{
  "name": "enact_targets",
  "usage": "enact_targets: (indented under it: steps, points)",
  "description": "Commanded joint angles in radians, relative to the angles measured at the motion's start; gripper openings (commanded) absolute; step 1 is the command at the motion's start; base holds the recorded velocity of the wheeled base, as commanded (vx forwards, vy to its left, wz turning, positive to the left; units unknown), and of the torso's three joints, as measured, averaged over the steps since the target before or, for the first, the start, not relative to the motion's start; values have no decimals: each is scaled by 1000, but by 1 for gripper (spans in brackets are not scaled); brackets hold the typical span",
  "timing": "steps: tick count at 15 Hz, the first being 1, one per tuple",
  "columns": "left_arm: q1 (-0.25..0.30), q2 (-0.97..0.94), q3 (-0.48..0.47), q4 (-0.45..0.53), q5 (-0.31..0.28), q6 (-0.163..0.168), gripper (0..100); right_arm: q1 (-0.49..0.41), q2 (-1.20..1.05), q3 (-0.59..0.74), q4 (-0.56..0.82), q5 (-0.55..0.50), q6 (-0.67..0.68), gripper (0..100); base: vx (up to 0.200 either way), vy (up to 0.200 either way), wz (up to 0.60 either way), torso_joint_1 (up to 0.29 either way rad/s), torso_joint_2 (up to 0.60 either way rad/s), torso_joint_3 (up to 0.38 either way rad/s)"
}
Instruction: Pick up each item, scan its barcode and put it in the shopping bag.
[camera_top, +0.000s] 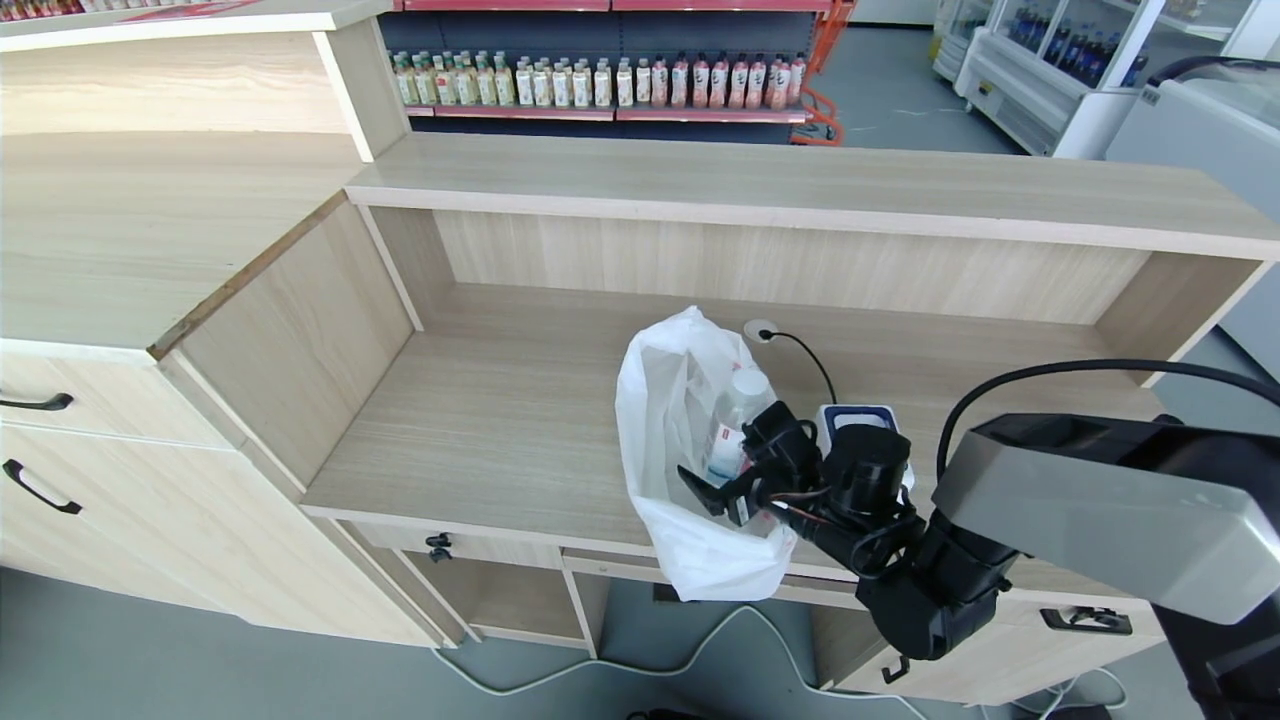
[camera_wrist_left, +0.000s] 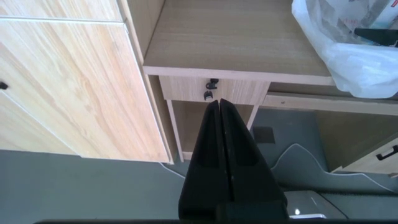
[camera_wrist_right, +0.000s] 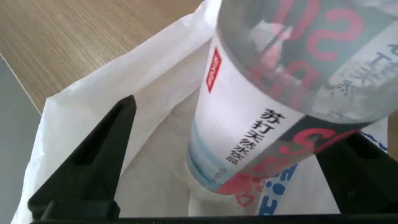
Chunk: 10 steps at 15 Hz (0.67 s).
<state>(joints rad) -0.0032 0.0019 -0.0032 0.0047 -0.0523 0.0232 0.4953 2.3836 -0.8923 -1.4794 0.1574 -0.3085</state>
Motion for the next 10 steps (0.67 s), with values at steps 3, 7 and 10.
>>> enact_targets:
  steps: [3,7,10]
  points:
    - [0,0,0,0,0,0,0,-24,-55,7,7,-1,29,100,0,0,0,0,0,0]
    - [0,0,0,0,0,0,0,-34,-138,-5,22,-27,152,100,0,0,0,0,0,0]
    - [0,0,0,0,0,0,0,-78,-235,-8,131,-49,212,100,0,0,0,0,0,0]
